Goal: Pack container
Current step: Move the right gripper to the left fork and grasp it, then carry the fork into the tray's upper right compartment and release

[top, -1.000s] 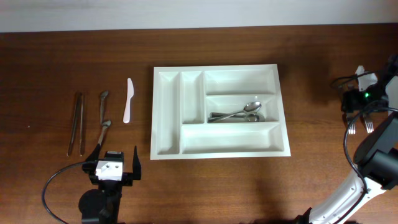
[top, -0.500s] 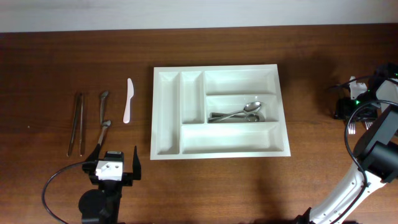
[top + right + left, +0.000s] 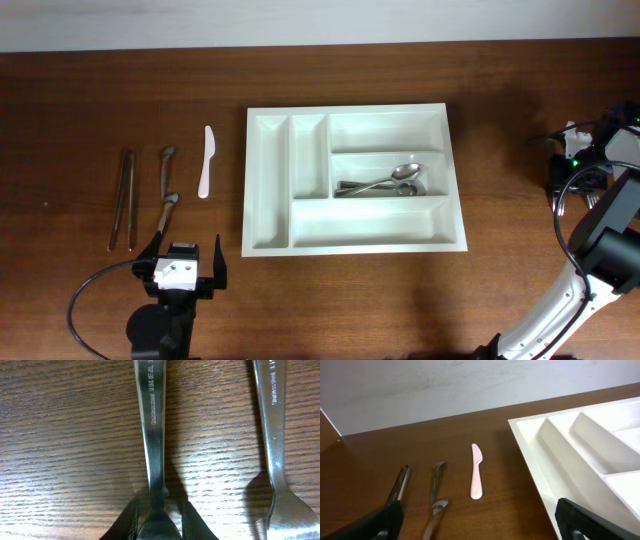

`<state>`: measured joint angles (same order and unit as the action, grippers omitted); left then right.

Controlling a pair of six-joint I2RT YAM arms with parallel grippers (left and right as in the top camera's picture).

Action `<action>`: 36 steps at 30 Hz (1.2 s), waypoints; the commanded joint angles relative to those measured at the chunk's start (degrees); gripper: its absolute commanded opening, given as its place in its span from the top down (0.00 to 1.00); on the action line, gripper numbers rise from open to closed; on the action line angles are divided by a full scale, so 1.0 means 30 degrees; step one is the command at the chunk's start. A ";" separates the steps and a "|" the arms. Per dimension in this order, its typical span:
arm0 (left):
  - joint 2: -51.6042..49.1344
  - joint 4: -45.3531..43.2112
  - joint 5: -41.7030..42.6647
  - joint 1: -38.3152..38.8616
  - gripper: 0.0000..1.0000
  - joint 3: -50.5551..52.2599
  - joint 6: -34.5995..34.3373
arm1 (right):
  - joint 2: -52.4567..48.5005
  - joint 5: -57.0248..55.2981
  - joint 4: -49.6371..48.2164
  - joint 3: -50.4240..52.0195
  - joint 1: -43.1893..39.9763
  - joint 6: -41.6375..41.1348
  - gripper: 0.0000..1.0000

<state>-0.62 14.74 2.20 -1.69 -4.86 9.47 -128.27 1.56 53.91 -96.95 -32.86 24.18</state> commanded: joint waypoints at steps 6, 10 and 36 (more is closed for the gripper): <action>0.0073 0.0000 0.0146 -0.0117 0.01 0.0087 0.0306 | 0.0102 0.2062 0.0590 -0.1224 0.0066 -0.0750 0.96; 0.0073 0.0000 0.0138 -0.0117 0.01 0.0087 0.0306 | 0.0211 0.2076 0.1508 -0.2681 0.0605 -0.0750 0.96; 0.0073 0.0000 0.0138 -0.0117 0.01 0.0087 0.0299 | 0.0204 0.3665 0.5034 -1.3151 1.2298 0.9559 0.96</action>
<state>-0.62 14.72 2.20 -1.69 -4.86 9.47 -128.64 10.70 68.10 -135.02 1.67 43.88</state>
